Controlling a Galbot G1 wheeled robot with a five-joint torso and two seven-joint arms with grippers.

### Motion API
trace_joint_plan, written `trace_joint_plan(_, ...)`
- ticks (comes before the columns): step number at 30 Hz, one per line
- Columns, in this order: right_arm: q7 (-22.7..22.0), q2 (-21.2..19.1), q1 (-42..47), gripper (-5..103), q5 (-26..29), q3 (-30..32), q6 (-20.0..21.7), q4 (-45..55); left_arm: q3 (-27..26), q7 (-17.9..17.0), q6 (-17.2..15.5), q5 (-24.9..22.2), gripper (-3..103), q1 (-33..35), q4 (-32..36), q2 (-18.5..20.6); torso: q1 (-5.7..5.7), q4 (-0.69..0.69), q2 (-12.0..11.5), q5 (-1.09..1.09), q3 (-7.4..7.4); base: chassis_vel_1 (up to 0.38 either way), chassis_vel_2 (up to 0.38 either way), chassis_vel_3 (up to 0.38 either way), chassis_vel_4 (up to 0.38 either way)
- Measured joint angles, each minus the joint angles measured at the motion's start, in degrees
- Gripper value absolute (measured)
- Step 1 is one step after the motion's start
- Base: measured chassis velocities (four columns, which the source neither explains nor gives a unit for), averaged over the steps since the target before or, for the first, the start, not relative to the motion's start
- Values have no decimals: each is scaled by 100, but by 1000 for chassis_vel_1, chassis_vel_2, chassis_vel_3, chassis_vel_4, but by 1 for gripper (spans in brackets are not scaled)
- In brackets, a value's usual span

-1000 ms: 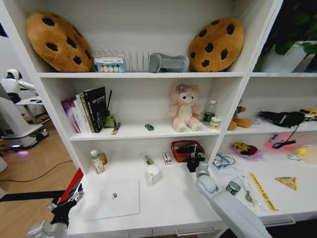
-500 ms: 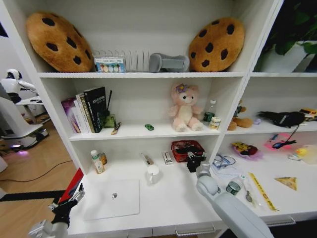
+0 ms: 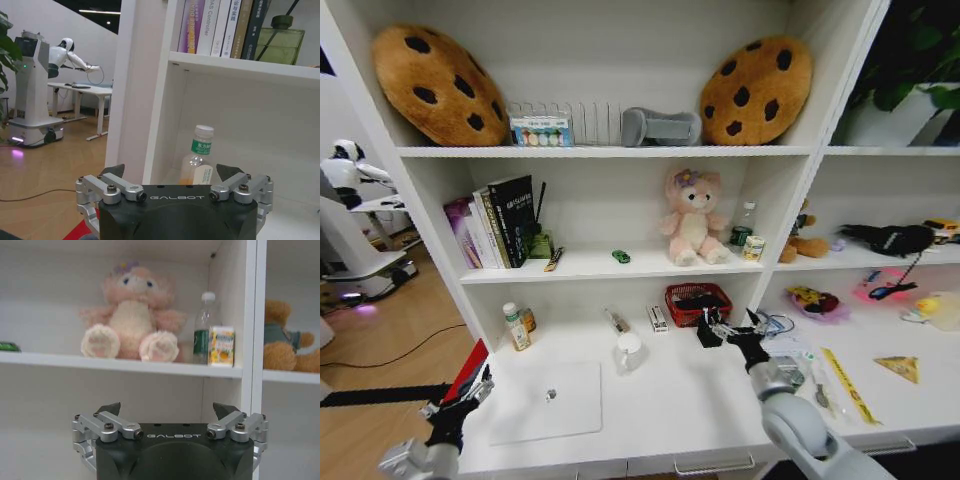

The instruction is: Organize the objects on the table.

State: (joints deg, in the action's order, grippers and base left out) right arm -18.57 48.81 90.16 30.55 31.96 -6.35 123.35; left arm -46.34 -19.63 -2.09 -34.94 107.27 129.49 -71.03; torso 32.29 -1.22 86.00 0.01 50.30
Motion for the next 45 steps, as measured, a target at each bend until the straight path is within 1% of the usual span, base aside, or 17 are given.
trace_joint_plan(1, 102, 47, 283, 100, -4, 221, -46, 191, 7, 8, -2, 20, 100, 3, 58, 9, 0, 0, 0, -2, 0, 0, 0, 0, 0)
trace_joint_plan(2, 102, 47, 283, 100, -4, 221, -46, 191, 7, 8, -2, 20, 100, 3, 58, 9, 0, 0, 0, -2, 0, 0, 0, 0, 0)
trace_joint_plan(5, 399, 255, 1171, 100, -43, 845, -162, 631, 17, 45, -18, 59, 100, 30, 230, 42, 0, -3, 1, -2, 0, 0, 0, 0, 0)
trace_joint_plan(6, 399, 255, 1171, 100, -43, 845, -162, 631, 17, 45, -18, 59, 100, 30, 230, 42, 0, -3, 1, -2, 0, 0, 0, 0, 0)
trace_joint_plan(9, 568, 447, 1608, 100, -247, 1237, -413, 670, 4, 130, -21, 151, 100, 112, 425, 68, 0, -1, 1, 0, 0, 0, 0, 0, 0)
trace_joint_plan(10, 568, 447, 1608, 100, -247, 1237, -413, 670, 4, 130, -21, 151, 100, 112, 425, 68, 0, -1, 1, 0, 0, 0, 0, 0, 0)
trace_joint_plan(11, 585, 520, 1718, 100, -283, 1371, -470, 664, 4, 147, -19, 167, 100, 142, 489, 61, 0, 0, 1, -1, 0, 0, 0, 0, 0)
trace_joint_plan(14, 543, 680, 1905, 100, -387, 1567, -411, 665, 16, 160, -16, 171, 100, 157, 548, 10, 0, 0, 0, 0, 0, 0, 0, 0, 0)
trace_joint_plan(19, 493, 815, 1957, 100, -551, 1590, -421, 609, 65, 150, -23, 169, 100, 115, 542, 4, 0, -1, 0, -1, 1, 0, 0, 0, 0)
trace_joint_plan(26, 363, 871, 1881, 100, -828, 1560, -369, 462, 57, 143, -32, 146, 100, 66, 426, 37, 0, 0, 0, -1, 1, 0, 0, 0, 0)
trace_joint_plan(36, 308, 870, 1814, 100, -847, 1496, -367, 373, 42, 147, -17, 136, 100, 52, 365, 39, 1, -1, 0, -2, 0, -50, -46, 38, 45)
trace_joint_plan(40, 217, 855, 1737, 100, -854, 1458, -374, 311, 41, 146, -17, 115, 100, 51, 343, 38, 1, 0, -1, 1, 1, -160, -149, 174, 156)
trace_joint_plan(41, 207, 855, 1730, 100, -846, 1447, -375, 306, 41, 146, -17, 113, 100, 52, 327, 34, 1, 0, 0, -3, 1, -191, -213, 213, 188)
trace_joint_plan(43, 199, 859, 1717, 100, -843, 1431, -378, 299, 39, 146, -17, 110, 100, 52, 313, 27, 1, 1, 0, -2, 1, -191, -217, 211, 201)
trace_joint_plan(45, 169, 871, 1698, 100, -839, 1397, -380, 292, 40, 146, -17, 105, 100, 50, 301, 14, 1, -2, 0, 0, 1, -221, -238, 218, 230)
